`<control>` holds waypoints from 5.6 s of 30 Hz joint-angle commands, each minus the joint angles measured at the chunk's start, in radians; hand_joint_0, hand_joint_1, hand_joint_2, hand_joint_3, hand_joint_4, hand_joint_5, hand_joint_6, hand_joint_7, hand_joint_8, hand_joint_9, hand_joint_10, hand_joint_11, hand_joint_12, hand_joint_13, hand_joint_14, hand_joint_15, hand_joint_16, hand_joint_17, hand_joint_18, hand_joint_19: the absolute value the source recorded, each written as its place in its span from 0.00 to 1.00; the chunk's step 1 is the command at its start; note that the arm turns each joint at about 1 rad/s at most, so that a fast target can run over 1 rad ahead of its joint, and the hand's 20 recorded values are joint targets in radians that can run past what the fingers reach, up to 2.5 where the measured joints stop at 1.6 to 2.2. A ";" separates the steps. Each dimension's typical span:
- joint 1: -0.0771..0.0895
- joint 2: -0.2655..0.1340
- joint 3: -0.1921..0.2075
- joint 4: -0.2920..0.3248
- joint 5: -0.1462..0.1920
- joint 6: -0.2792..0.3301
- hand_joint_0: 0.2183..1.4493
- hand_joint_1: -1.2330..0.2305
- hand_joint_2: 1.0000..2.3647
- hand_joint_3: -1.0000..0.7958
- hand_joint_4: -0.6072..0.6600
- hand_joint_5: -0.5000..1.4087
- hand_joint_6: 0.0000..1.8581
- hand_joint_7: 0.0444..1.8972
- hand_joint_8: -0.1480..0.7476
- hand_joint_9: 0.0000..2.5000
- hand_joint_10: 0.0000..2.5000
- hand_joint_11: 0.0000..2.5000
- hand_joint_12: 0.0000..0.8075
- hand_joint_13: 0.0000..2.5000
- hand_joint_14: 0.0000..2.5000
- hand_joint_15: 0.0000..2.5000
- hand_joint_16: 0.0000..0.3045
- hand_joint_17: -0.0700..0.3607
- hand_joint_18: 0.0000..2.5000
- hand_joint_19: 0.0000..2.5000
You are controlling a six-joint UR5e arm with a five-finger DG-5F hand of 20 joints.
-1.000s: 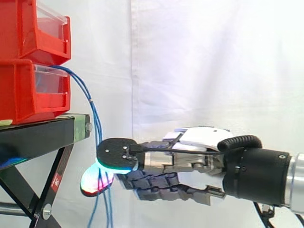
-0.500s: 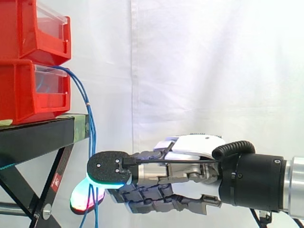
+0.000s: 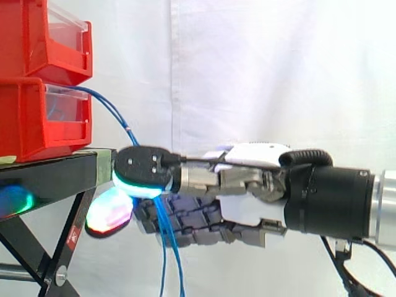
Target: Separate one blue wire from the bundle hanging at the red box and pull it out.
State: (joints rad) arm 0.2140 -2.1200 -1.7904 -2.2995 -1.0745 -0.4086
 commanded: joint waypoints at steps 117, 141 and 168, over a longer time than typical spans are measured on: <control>-0.036 0.017 0.045 -0.026 -0.102 0.160 0.31 0.35 0.00 0.28 0.71 0.18 0.27 0.63 0.51 0.12 0.00 0.02 0.46 0.03 0.00 0.02 0.20 0.48 0.03 0.05; -0.051 0.017 0.045 -0.005 -0.096 0.298 0.31 0.35 0.00 0.28 0.70 0.18 0.27 0.65 0.51 0.12 0.00 0.02 0.46 0.03 0.00 0.02 0.20 0.48 0.03 0.05; -0.087 0.018 0.045 0.005 -0.162 0.255 0.32 0.34 0.00 0.28 0.69 0.17 0.32 0.62 0.51 0.12 0.00 0.02 0.46 0.03 0.00 0.02 0.20 0.47 0.04 0.05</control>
State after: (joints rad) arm 0.1284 -2.1023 -1.7455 -2.2926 -1.2371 -0.1469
